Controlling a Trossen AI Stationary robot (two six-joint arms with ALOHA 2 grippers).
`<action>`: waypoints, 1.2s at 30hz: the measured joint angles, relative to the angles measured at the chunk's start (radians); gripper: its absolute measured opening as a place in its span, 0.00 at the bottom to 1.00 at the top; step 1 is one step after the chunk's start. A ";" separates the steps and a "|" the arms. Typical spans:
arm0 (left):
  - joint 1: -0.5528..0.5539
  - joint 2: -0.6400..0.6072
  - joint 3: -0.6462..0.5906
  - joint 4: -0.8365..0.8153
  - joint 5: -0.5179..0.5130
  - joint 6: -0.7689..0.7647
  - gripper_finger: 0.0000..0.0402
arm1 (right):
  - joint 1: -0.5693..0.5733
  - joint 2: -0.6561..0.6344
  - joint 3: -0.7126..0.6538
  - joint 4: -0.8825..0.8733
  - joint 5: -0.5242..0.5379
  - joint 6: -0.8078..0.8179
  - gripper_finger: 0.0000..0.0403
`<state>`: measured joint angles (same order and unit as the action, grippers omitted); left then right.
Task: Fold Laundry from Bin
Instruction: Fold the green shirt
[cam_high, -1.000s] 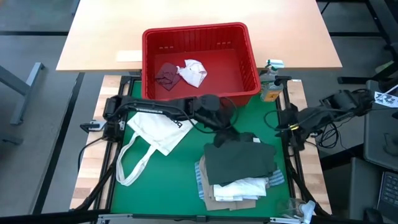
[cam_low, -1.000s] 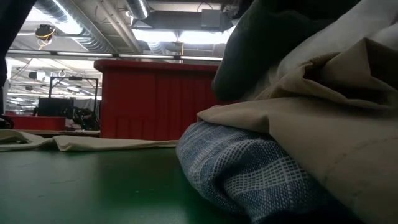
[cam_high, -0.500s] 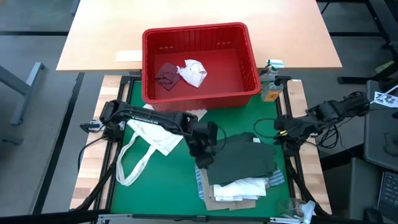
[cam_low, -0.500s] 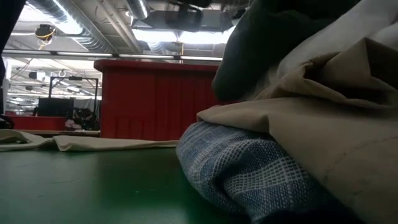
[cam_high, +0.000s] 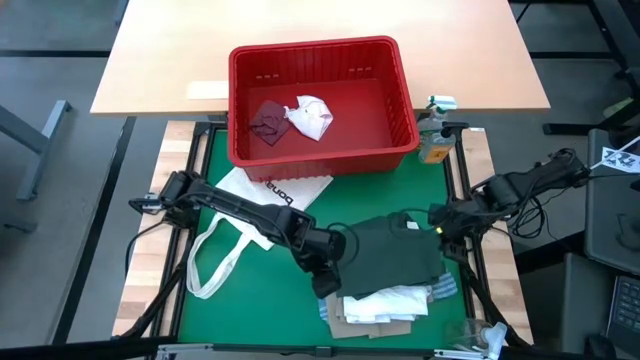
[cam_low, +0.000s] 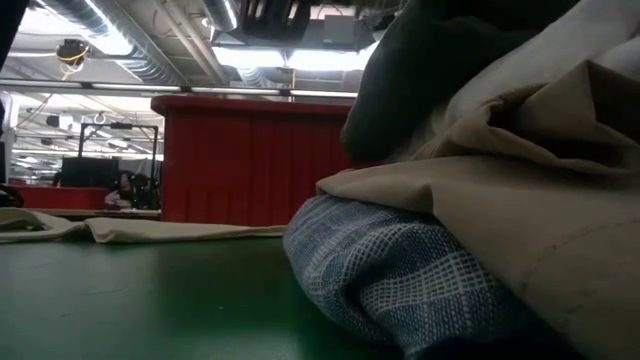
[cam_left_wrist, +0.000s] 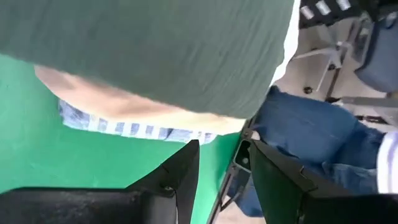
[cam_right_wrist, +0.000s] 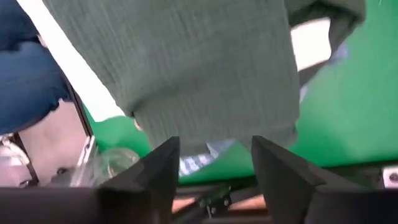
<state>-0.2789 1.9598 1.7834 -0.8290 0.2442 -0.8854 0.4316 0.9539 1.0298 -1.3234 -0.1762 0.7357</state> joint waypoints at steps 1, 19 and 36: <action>-0.004 0.002 -0.002 -0.002 -0.004 -0.001 0.34 | 0.000 0.009 0.000 -0.009 -0.009 0.000 0.50; -0.014 0.015 -0.002 -0.023 -0.045 -0.061 0.34 | 0.001 -0.206 -0.196 0.026 -0.019 0.348 0.61; -0.005 0.015 -0.002 -0.023 -0.071 -0.103 0.34 | 0.001 -0.358 -0.453 0.357 -0.063 0.504 0.60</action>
<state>-0.2836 1.9743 1.7817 -0.8524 0.1734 -0.9886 0.4324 0.5958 0.5764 -0.9666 -0.2387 1.2396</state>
